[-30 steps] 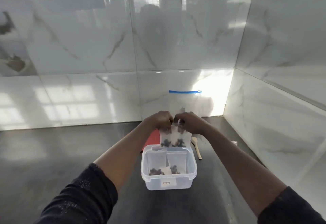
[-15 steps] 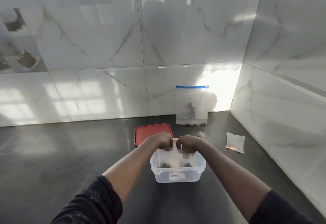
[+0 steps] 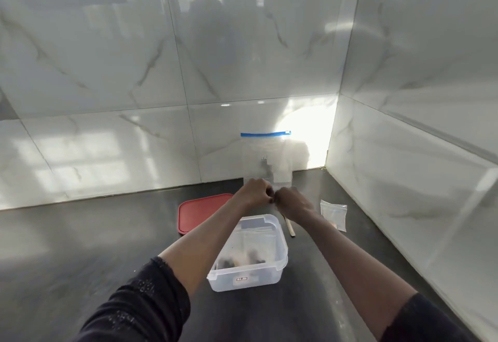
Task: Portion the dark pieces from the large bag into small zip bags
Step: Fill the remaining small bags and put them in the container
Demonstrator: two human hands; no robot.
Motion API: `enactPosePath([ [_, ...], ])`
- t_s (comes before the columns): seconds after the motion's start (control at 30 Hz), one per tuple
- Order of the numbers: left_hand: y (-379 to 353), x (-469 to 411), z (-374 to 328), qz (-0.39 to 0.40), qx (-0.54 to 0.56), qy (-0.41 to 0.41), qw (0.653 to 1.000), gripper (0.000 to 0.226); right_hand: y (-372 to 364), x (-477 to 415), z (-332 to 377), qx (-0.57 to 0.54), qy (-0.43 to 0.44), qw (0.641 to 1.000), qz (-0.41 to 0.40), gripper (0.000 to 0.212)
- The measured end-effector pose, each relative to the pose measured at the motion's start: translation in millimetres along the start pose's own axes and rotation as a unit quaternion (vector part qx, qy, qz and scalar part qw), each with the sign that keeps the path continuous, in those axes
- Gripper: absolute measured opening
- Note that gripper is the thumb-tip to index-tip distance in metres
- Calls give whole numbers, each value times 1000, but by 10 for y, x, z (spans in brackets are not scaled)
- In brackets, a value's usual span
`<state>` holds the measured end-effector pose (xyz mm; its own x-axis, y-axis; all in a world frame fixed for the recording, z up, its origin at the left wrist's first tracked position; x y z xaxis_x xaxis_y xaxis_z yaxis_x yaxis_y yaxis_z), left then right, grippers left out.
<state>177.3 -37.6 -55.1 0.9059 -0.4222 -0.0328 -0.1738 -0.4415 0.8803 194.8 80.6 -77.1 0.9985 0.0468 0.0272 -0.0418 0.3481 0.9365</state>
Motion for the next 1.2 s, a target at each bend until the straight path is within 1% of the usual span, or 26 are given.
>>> enactPosePath([
  [0.1,-157,-237,-221,2,43,-2,999,18,103,-39,-327,-66,-58,996,-19,25],
  [0.17,-328,-377,-318,15,72,9,997,23,131,-62,-538,-101,-97,990,-27,23],
  [0.33,-841,-805,-452,69,141,76,985,40,106,-198,-1177,-197,-190,961,-36,18],
  [0.4,-1032,-982,-497,82,157,105,979,43,60,-255,-1432,-208,-226,950,-50,18],
  [0.43,-1107,-1034,-525,89,165,118,975,41,29,-280,-1542,-203,-241,948,-55,19],
  [0.47,-1186,-1077,-542,97,172,132,971,33,-7,-293,-1640,-193,-255,946,-58,21],
  [0.53,-1320,-1189,-589,102,172,149,968,4,-76,-352,-1827,-175,-280,941,-72,26],
  [0.57,-1380,-1232,-611,104,169,153,968,5,-102,-374,-1894,-172,-287,939,-78,27],
  [0.63,-1485,-1324,-639,109,166,160,967,24,-136,-432,-1990,-160,-288,940,-88,30],
  [0.7,-1576,-1414,-650,98,177,173,964,31,-152,-479,-2023,-138,-291,943,-86,34],
  [0.8,-1689,-1492,-642,71,244,221,942,32,-183,-536,-2062,-115,-300,944,-78,37],
  [0.9,-1784,-1524,-635,40,323,262,908,17,-210,-561,-2104,-120,-297,944,-80,31],
  [0.93,-1804,-1535,-631,36,335,266,903,18,-216,-566,-2113,-127,-292,945,-80,29],
  [1.07,-1845,-1499,-640,51,315,260,911,26,-203,-545,-2094,-150,-266,950,-72,26],
  [1.17,-1810,-1440,-629,45,284,245,926,29,-158,-516,-2023,-142,-246,958,-50,26],
  [1.2,-1792,-1410,-621,38,285,240,927,26,-130,-500,-1976,-140,-235,961,-45,25],
])
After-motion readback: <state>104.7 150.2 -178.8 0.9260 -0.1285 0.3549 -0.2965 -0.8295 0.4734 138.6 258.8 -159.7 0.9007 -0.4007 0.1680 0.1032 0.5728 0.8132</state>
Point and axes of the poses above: each hand's wrist, its own x-axis away from the middle knuckle, its own y-axis out of the back of the hand, z = x × y, the point moved 2 cm from there along -x, towards the middle knuckle, and after that the axes turned 4 degrees about -y, right-handed, at the moved point
